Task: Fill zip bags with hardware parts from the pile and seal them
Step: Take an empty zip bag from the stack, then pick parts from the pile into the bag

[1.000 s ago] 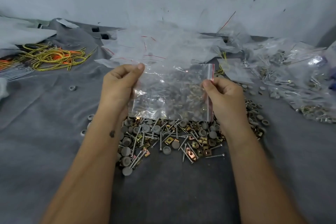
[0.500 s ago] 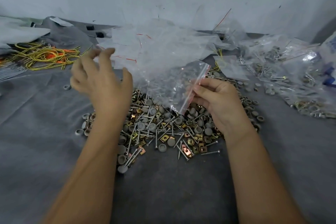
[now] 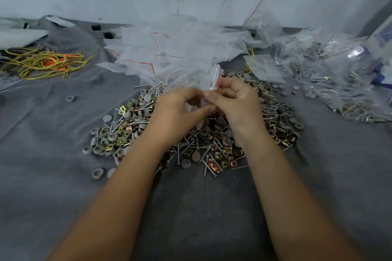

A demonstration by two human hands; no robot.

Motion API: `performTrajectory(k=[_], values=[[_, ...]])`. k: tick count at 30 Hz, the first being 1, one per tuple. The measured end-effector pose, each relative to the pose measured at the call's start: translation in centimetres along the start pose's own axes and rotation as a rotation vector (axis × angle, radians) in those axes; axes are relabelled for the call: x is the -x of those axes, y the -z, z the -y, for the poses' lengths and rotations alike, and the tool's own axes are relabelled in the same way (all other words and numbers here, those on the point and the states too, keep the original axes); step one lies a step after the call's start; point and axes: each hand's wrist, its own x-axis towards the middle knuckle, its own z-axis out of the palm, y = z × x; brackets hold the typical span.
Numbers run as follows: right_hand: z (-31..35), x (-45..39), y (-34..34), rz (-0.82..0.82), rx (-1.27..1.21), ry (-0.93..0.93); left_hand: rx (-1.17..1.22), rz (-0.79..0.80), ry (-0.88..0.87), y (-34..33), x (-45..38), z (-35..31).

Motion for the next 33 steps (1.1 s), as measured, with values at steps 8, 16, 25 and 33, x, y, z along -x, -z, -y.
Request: performTrajectory(k=[8,16,25,33], values=[[0.3,0.1,0.2,-0.106,0.272,0.134,0.229,-0.341,0.198,0.4,-0.6,0.9],[0.7,0.3,0.7,-0.224,0.29,0.224,-0.107,-0.394,-0.138,0.8,-0.2,1.3],[1.0,0.0,2.0,-0.383,0.563,0.208,-0.297,-0.917,-0.063,4.8,-0.3,2.8],[0.3,0.1,2.0,0.073,1.109,0.189,-0.444,-0.054,0.087,0.6,-0.5,2.3]])
